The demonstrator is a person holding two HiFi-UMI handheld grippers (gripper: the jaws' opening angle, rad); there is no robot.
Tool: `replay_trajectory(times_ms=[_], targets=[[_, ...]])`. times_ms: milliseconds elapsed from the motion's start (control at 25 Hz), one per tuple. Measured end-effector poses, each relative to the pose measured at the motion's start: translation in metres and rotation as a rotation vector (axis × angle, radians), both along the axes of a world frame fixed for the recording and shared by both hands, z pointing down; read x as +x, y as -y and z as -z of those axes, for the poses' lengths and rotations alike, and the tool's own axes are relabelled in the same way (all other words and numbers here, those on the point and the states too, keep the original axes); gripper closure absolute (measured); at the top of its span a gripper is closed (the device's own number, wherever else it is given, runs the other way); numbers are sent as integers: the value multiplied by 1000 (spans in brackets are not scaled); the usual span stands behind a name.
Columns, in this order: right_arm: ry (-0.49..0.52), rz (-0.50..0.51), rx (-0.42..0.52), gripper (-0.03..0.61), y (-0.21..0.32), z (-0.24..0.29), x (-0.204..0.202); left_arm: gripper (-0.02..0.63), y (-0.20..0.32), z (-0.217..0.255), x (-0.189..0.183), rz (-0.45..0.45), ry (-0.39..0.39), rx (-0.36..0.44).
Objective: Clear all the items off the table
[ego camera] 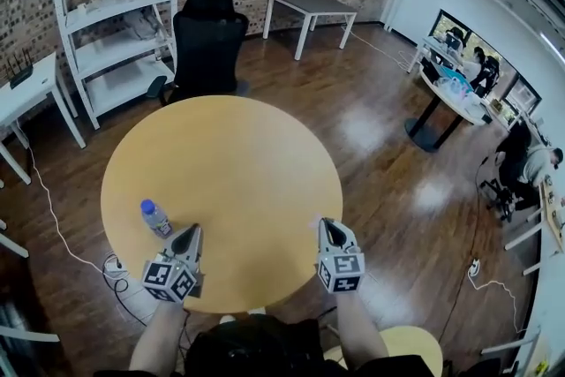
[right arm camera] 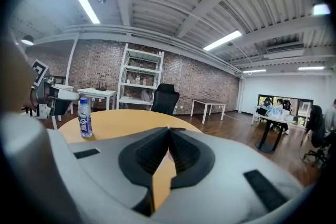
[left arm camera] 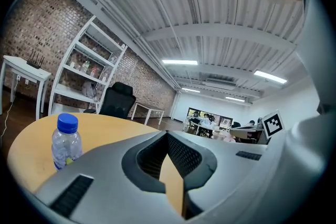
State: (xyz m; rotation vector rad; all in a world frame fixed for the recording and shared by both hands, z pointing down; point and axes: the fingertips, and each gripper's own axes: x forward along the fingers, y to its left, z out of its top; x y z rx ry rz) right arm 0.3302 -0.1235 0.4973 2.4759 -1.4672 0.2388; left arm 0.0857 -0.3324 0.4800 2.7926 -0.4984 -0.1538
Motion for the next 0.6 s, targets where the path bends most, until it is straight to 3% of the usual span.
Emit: replay_trajectory(times_ms=[360, 600], targets=[[38, 81, -7, 577, 53, -13, 45, 614, 24, 9, 32, 53, 25, -25], [118, 140, -65, 577, 76, -55, 52, 614, 26, -26, 48, 75, 124, -70]])
